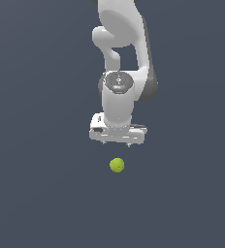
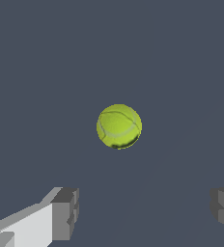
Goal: Pick up the object and move it to a goal position.
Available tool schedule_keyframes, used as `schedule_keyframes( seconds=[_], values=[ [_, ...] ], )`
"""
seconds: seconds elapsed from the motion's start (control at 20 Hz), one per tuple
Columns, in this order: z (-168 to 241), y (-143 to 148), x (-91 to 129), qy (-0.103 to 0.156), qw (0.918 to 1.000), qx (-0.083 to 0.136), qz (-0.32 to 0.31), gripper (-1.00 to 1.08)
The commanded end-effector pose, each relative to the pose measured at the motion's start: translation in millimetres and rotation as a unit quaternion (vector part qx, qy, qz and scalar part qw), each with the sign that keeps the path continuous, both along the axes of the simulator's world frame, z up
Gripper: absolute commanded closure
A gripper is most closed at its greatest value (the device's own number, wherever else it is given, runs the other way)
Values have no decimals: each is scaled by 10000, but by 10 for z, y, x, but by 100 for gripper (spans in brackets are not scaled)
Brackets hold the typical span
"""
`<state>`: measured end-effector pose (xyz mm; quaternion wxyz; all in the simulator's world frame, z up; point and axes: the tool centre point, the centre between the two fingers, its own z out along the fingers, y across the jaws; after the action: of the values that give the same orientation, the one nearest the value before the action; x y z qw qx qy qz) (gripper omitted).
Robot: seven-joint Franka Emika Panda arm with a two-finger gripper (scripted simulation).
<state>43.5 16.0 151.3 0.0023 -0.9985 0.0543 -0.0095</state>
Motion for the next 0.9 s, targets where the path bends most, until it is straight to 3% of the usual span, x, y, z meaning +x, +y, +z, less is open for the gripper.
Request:
schedule_keyframes(
  seconds=[0.0,0.4,0.85],
  values=[
    [-122,10,107,24,9997,6,-261,-92],
    [-460,41,363,78,9956,2,-934,-92],
    [-600,55,450,97,9928,-6,-1190,-92]
  ],
)
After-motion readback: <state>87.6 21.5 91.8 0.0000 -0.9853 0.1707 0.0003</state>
